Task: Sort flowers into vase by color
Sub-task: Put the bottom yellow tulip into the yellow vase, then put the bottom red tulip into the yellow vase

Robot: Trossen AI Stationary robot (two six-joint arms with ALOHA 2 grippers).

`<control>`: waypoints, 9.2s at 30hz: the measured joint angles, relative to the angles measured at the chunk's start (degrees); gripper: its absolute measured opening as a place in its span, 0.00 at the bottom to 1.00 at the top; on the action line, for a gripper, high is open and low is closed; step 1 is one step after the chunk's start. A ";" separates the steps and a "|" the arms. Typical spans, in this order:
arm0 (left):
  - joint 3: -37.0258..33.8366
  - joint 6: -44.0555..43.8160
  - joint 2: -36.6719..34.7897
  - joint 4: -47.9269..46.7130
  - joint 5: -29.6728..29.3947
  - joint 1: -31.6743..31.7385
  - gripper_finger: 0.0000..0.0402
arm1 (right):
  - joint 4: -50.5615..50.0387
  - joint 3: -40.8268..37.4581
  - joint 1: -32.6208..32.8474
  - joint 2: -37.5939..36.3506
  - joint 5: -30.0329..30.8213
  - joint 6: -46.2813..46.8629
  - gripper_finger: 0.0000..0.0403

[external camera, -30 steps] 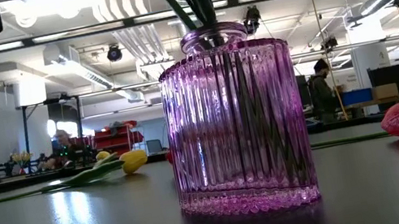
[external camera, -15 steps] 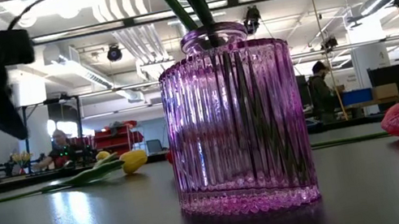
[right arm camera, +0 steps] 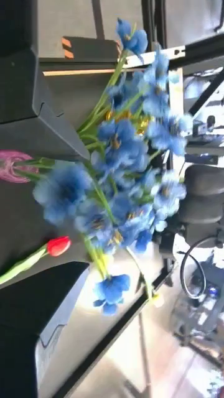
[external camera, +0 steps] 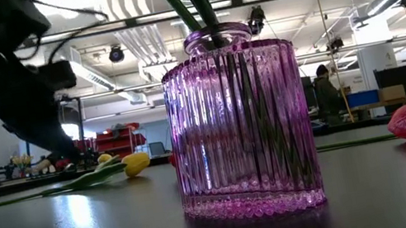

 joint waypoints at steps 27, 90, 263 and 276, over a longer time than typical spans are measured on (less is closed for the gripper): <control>4.14 5.27 10.27 5.18 3.02 6.74 0.02 | -9.58 4.62 0.00 -1.12 -1.46 5.66 0.62; -10.87 11.88 -10.34 78.37 7.27 -42.09 0.01 | -13.82 4.47 -3.48 -7.50 -2.68 8.82 0.67; 14.77 33.52 -23.01 26.29 5.50 -2.53 0.02 | 46.27 16.73 -40.95 5.20 -37.59 -40.51 0.11; 22.62 24.90 -28.70 -0.97 7.13 -6.71 0.00 | 41.13 16.81 -36.03 -3.03 -34.31 -46.50 0.57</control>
